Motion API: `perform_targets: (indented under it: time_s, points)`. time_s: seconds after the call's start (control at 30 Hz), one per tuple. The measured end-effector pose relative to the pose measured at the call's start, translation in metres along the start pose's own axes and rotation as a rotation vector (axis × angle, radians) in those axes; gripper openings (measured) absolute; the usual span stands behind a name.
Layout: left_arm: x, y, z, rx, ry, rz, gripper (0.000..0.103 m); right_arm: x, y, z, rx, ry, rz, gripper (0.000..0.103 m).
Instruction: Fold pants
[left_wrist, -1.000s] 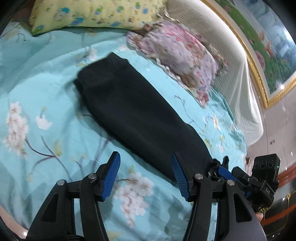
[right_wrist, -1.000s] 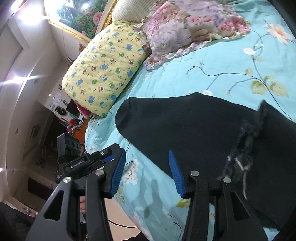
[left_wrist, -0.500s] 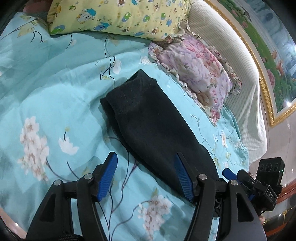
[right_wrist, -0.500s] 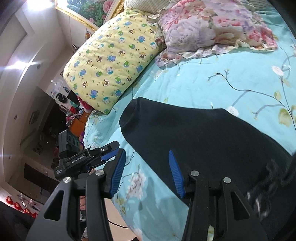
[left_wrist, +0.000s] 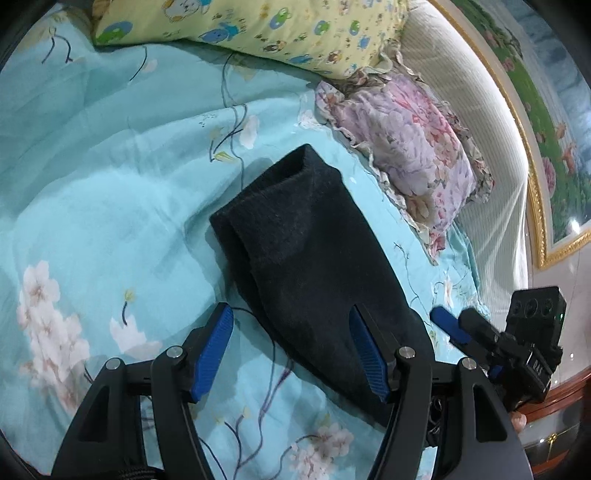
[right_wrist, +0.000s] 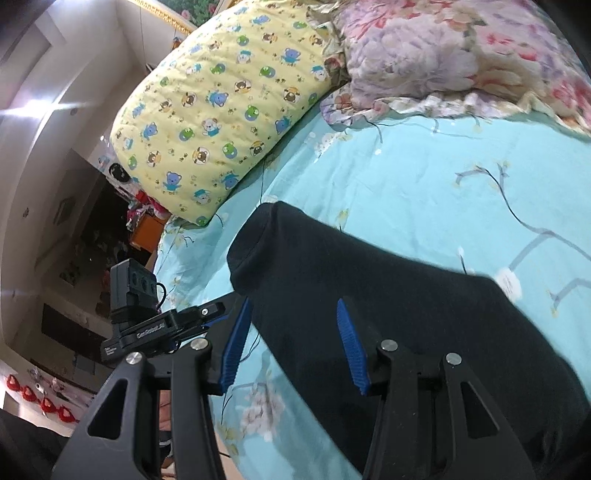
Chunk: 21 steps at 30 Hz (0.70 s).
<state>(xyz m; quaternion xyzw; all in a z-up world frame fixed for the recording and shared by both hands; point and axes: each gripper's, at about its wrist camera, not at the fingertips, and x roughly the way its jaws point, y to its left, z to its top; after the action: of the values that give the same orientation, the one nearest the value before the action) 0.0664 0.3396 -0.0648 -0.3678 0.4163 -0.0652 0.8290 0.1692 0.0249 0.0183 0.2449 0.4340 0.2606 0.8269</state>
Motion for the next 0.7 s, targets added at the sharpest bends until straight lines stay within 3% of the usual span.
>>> perform_targets:
  time_s: [0.43, 0.7]
  points:
    - [0.018, 0.013, 0.014, -0.039, -0.008, -0.013, 0.066, 0.073, 0.005, 0.072, -0.121, 0.094, -0.040, 0.050]
    - [0.020, 0.016, 0.017, -0.037, -0.023, -0.018, 0.066, 0.107, 0.017, 0.086, -0.205, 0.164, -0.041, 0.050]
